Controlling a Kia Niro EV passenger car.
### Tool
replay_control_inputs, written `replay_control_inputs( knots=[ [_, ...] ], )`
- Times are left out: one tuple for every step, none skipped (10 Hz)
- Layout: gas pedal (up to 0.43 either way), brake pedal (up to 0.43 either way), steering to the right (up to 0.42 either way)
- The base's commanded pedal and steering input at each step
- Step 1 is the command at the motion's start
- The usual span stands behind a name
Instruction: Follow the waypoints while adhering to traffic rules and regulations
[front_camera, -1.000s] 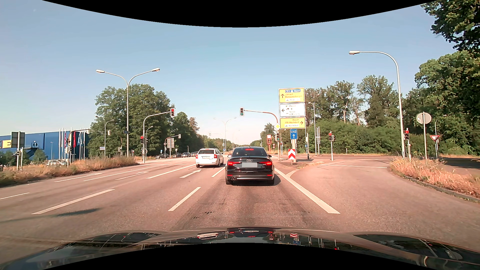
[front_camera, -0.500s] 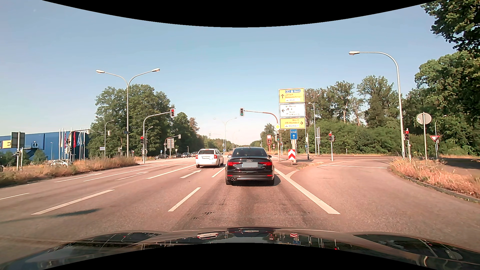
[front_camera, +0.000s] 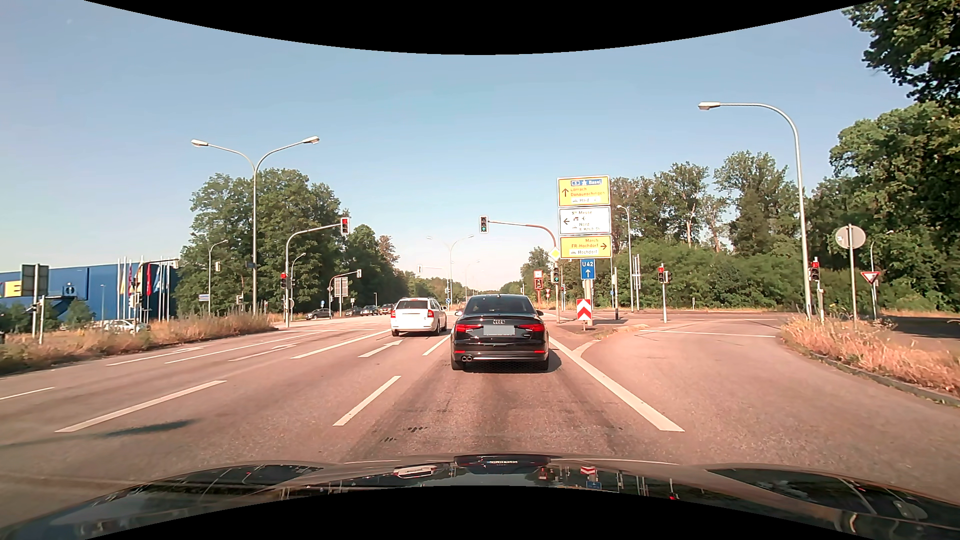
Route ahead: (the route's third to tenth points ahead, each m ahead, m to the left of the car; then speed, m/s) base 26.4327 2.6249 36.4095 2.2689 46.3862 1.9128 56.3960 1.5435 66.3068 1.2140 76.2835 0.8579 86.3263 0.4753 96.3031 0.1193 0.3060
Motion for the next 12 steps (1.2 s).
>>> replay_control_inputs(
  knots=[
    [0.079, 0.000, 0.000],
    [0.098, 0.000, 0.000],
    [0.118, 0.000, 0.000],
    [0.130, 0.000, 0.000],
    [0.177, 0.000, 0.000],
    [0.197, 0.000, 0.000],
    [0.209, 0.000, 0.000],
    [0.228, 0.000, 0.000],
    [0.260, 0.000, 0.000],
    [0.280, 0.000, 0.000],
    [0.287, 0.000, 0.000],
    [0.299, 0.000, 0.000]
  ],
)
